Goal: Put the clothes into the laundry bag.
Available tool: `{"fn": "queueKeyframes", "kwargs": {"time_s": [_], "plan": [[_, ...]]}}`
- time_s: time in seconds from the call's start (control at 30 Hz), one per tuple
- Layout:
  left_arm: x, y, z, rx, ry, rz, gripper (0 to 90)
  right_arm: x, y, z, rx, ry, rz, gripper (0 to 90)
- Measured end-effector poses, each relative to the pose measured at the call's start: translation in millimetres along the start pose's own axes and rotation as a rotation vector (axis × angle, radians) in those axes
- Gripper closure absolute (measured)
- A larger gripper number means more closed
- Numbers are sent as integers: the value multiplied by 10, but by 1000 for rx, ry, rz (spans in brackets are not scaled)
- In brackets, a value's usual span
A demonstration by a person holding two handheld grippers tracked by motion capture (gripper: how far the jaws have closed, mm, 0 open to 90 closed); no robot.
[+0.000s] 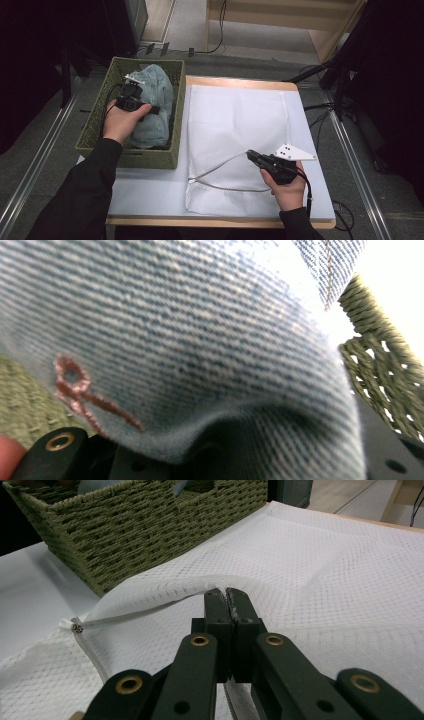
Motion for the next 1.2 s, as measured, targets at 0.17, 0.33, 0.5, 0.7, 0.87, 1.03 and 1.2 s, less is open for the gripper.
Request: {"fn": "queueKeyframes", "kwargs": {"time_s": [0.17, 0.33, 0.5, 0.7, 0.87, 1.03, 1.2], "plan": [[-135, 34, -29, 7, 12, 34, 569, 1, -7, 12, 1, -1, -2, 900], [-292, 112, 18, 23, 6, 90, 568, 0, -9, 18, 1, -3, -1, 900], [-453, 230, 131, 41, -9, 144, 564, 0, -8, 27, 2, -4, 0, 900], [-642, 367, 363, 104, -33, 192, 563, -3, -10, 32, 1, -6, 1, 900], [-732, 442, 617, 159, -85, 216, 563, 3, -18, 42, 2, -5, 0, 900], [-772, 502, 919, 210, -151, 231, 562, 3, -23, 49, 4, -8, -1, 900], [-775, 510, 1249, 270, -191, 243, 563, 0, -20, 61, 0, -10, 3, 900]]}}
Point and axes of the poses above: each handheld gripper's, and its own axes: x roughly forward along the jaws, y roughly out of its top, z roughly to its right, the point moved 8 cm from there along x, roughly forward along the jaws, and after that the axes turned 11 degrees about x, right-handed, at the moved point
